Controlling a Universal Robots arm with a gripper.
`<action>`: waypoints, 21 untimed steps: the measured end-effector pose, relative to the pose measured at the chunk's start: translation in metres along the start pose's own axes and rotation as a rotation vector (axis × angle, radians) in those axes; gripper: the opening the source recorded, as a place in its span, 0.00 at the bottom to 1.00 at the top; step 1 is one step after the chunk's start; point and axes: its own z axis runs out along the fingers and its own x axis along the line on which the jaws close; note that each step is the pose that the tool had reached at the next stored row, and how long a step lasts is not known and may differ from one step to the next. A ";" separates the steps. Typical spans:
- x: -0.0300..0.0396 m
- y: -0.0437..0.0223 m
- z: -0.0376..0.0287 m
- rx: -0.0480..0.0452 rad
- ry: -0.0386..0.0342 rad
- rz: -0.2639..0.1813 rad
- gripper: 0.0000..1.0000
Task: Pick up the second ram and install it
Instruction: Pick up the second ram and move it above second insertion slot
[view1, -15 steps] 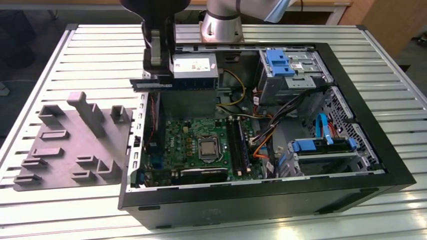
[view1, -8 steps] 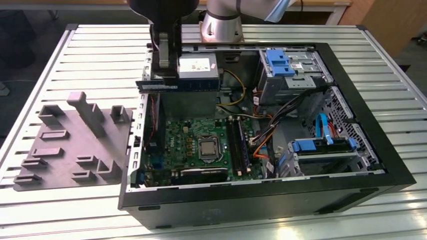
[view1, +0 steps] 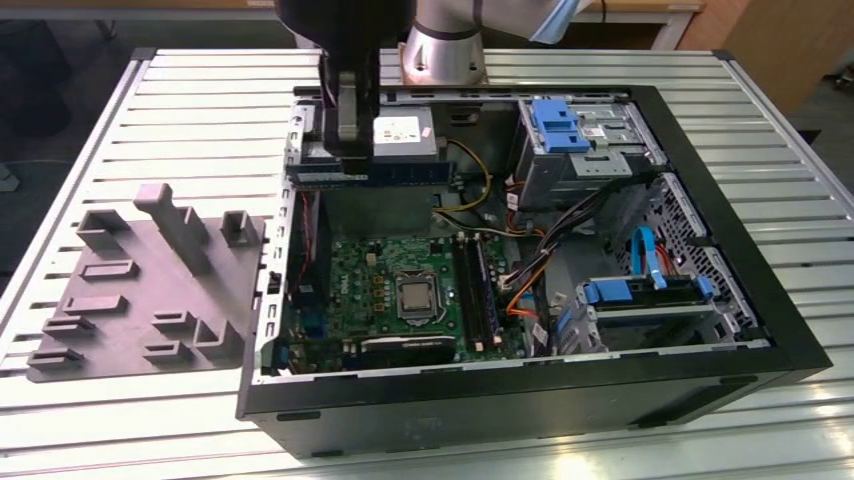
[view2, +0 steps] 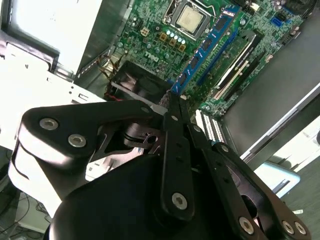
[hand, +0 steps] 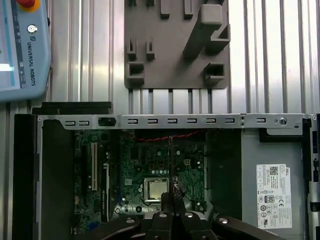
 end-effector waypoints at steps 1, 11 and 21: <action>0.0000 -0.0012 0.0005 -0.0001 0.0000 0.000 0.11; 0.0000 -0.0162 0.0065 0.0000 0.0000 0.000 0.11; -0.0001 -0.0323 0.0125 -0.0001 0.0001 0.000 0.11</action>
